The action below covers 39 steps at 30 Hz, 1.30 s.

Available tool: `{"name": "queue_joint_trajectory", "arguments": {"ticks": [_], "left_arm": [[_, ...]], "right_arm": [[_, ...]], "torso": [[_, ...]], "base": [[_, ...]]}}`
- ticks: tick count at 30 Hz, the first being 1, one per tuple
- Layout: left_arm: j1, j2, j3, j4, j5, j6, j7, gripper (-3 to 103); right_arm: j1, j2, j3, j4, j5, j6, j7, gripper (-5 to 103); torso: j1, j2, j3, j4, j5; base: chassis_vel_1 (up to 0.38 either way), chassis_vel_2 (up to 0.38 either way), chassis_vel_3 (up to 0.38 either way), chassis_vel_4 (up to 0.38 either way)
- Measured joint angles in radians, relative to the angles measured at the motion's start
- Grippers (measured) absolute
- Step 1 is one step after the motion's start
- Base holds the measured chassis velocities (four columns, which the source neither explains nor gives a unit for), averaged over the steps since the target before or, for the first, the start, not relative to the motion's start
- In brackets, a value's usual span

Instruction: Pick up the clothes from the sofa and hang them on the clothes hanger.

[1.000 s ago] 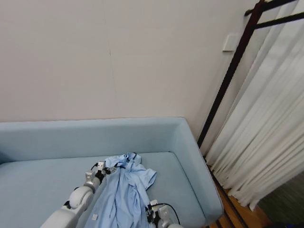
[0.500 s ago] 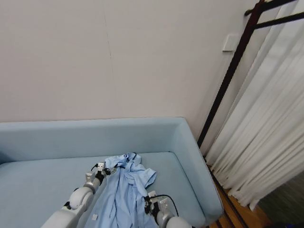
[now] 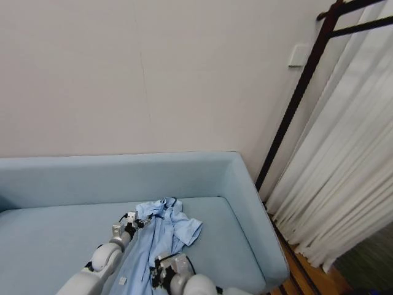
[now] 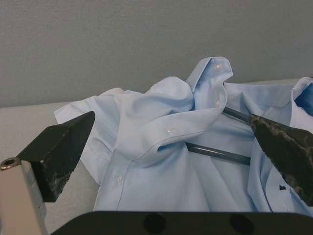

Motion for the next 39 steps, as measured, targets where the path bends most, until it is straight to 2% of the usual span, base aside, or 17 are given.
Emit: {"name": "queue_joint_trajectory", "arguments": {"ticks": [2, 4, 7, 8, 11, 15, 17, 20, 22, 24, 28, 29, 31, 33, 35, 37, 39], "left_arm": [[0.003, 0.003, 0.000, -0.002, -0.001, 0.001, -0.001, 100], [0.003, 0.002, 0.000, -0.001, 0.000, 0.001, -0.001, 100], [0.003, -0.011, -0.003, 0.003, 0.003, 0.001, -0.002, 100], [0.003, -0.011, -0.003, 0.003, 0.003, 0.001, -0.002, 100], [0.006, -0.024, -0.008, 0.004, 0.009, 0.001, -0.003, 100], [0.016, -0.037, -0.018, 0.001, 0.015, -0.001, -0.003, 100], [0.023, -0.041, -0.023, -0.005, 0.016, -0.003, -0.005, 100], [0.028, -0.042, -0.026, -0.009, 0.017, -0.004, -0.006, 100], [0.034, -0.043, -0.031, -0.016, 0.017, -0.005, -0.007, 100], [0.036, -0.042, -0.032, -0.018, 0.017, -0.005, -0.007, 100], [0.035, -0.031, -0.033, -0.019, 0.016, -0.008, -0.010, 100], [0.033, -0.029, -0.032, -0.019, 0.016, -0.009, -0.010, 100], [0.031, -0.027, -0.032, -0.019, 0.015, -0.009, -0.010, 100], [0.031, -0.019, -0.032, -0.017, 0.013, -0.010, -0.010, 100], [0.031, -0.017, -0.032, -0.017, 0.013, -0.011, -0.009, 100], [0.031, -0.014, -0.032, -0.016, 0.012, -0.011, -0.009, 100], [0.029, -0.013, -0.033, -0.016, 0.011, -0.012, -0.009, 100]], "right_arm": [[-0.012, 0.029, -0.038, -0.030, 0.008, 0.027, 0.067, 0], [-0.024, 0.039, -0.044, -0.036, 0.015, 0.031, 0.088, 0], [-0.039, 0.036, -0.021, -0.022, -0.003, 0.029, 0.119, 11], [-0.039, 0.036, -0.021, -0.022, -0.003, 0.029, 0.119, 11], [0.012, -0.025, 0.007, 0.070, -0.003, 0.014, 0.157, 27], [0.080, -0.120, 0.036, 0.169, -0.005, 0.001, 0.147, 37], [0.128, -0.165, 0.063, 0.181, -0.010, -0.003, 0.116, 48], [0.167, -0.182, 0.084, 0.169, -0.009, -0.003, 0.102, 54], [0.218, -0.183, 0.118, 0.125, 0.003, -0.003, 0.077, 65], [0.238, -0.176, 0.138, 0.086, 0.004, -0.006, 0.042, 71], [0.303, -0.124, 0.195, -0.153, -0.021, -0.025, -0.159, 86], [0.311, -0.108, 0.202, -0.199, -0.021, -0.027, -0.182, 91], [0.315, -0.094, 0.208, -0.229, -0.020, -0.027, -0.191, 96], [0.320, -0.029, 0.243, -0.331, -0.019, -0.021, -0.203, 100], [0.323, -0.005, 0.256, -0.367, -0.018, -0.013, -0.199, 100], [0.332, 0.051, 0.284, -0.438, -0.011, 0.004, -0.177, 100], [0.346, 0.139, 0.335, -0.516, 0.047, 0.023, -0.089, 100]], "torso": [[0.000, 0.000, 0.000, 0.0003, 0.0000], [0.000, 0.000, 0.000, 0.0002, 0.0001], [0.000, 0.000, 0.000, 0.0001, 0.0002], [0.000, 0.000, 0.000, 0.0001, 0.0002], [0.000, 0.000, 0.000, 0.0001, 0.0003], [0.000, 0.000, 0.000, 0.0000, 0.0003], [0.000, 0.000, 0.000, 0.0000, 0.0005], [0.000, 0.000, 0.000, 0.0000, 0.0005], [0.000, 0.000, 0.000, 0.0000, 0.0003], [0.000, 0.000, 0.000, 0.0001, 0.0004], [0.000, 0.000, 0.000, 0.0003, 0.0001], [0.000, 0.000, 0.000, 0.0001, 0.0002], [0.000, 0.000, 0.000, 0.0000, 0.0002], [0.000, 0.000, 0.000, -0.0002, 0.0001], [0.000, 0.000, 0.000, 0.0000, 0.0002], [0.000, 0.000, 0.000, 0.0000, 0.0001], [0.000, 0.000, 0.000, 0.0005, 0.0000]], "base": [[0.000, 0.000, 0.000, 0.000], [0.000, 0.000, 0.000, 0.000], [0.000, 0.000, 0.000, 0.000], [0.000, 0.000, 0.000, 0.000], [0.000, 0.000, 0.000, 0.000], [0.000, 0.000, 0.000, 0.000], [0.000, 0.000, 0.000, 0.000], [0.000, 0.000, 0.000, 0.000], [0.000, 0.000, 0.000, 0.000], [0.000, 0.000, 0.000, 0.000], [0.000, 0.000, 0.000, 0.000], [0.000, 0.000, 0.000, 0.000], [0.000, 0.000, 0.000, 0.000], [0.000, 0.000, 0.000, 0.000], [0.000, 0.000, 0.000, 0.000], [0.000, 0.000, 0.000, 0.000], [0.000, 0.000, 0.000, 0.000]]}}
